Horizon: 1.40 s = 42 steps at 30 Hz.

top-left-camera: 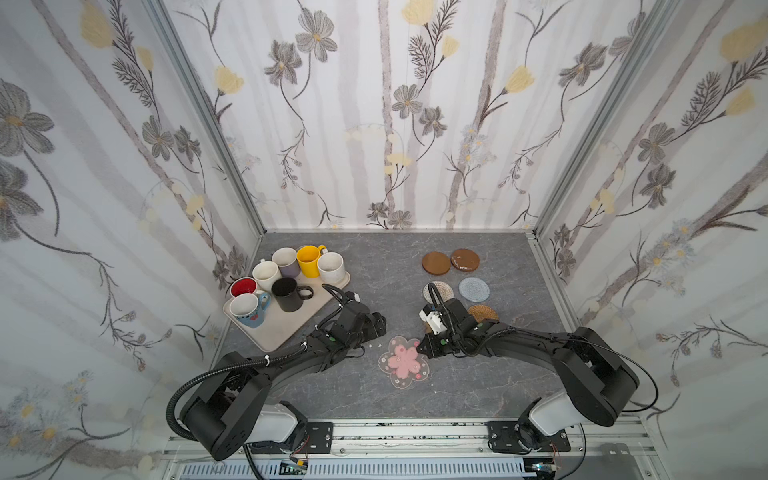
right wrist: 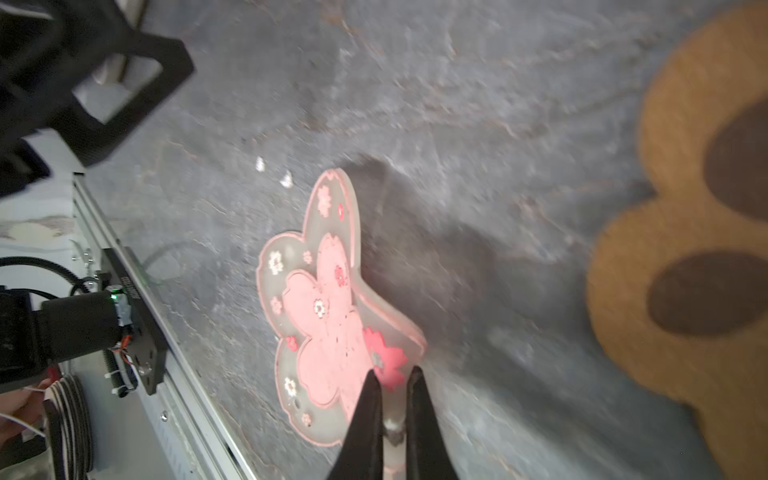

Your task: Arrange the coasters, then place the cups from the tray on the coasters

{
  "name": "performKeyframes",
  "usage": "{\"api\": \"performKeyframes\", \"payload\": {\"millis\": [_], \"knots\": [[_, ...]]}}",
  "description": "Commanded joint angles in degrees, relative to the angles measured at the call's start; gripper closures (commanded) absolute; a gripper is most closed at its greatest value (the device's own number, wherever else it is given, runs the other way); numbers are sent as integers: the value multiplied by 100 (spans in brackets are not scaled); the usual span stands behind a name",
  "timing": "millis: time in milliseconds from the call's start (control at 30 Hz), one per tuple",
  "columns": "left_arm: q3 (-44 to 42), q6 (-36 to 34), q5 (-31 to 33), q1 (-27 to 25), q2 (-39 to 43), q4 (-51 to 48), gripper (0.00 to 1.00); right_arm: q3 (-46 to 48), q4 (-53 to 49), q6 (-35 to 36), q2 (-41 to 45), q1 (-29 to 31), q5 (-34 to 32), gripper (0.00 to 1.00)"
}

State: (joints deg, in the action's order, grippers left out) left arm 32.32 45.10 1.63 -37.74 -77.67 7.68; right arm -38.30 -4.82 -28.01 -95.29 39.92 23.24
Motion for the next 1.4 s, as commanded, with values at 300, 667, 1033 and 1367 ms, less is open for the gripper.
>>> {"api": "performKeyframes", "payload": {"millis": [300, 667, 1033, 1367], "knots": [[531, -290, 311, -391, -546, -74, 16, 1421, -367, -701, 1669, -386, -1122, 100], [813, -449, 246, -495, -874, -60, 16, 1904, -651, -942, 2541, -827, -1361, 100], [759, -485, 279, -504, -807, -50, 15, 1827, -660, -910, 2391, -998, -1458, 70], [749, -494, 234, -498, -763, -53, 15, 1778, -954, -997, 2992, -1011, -1837, 53]]}}
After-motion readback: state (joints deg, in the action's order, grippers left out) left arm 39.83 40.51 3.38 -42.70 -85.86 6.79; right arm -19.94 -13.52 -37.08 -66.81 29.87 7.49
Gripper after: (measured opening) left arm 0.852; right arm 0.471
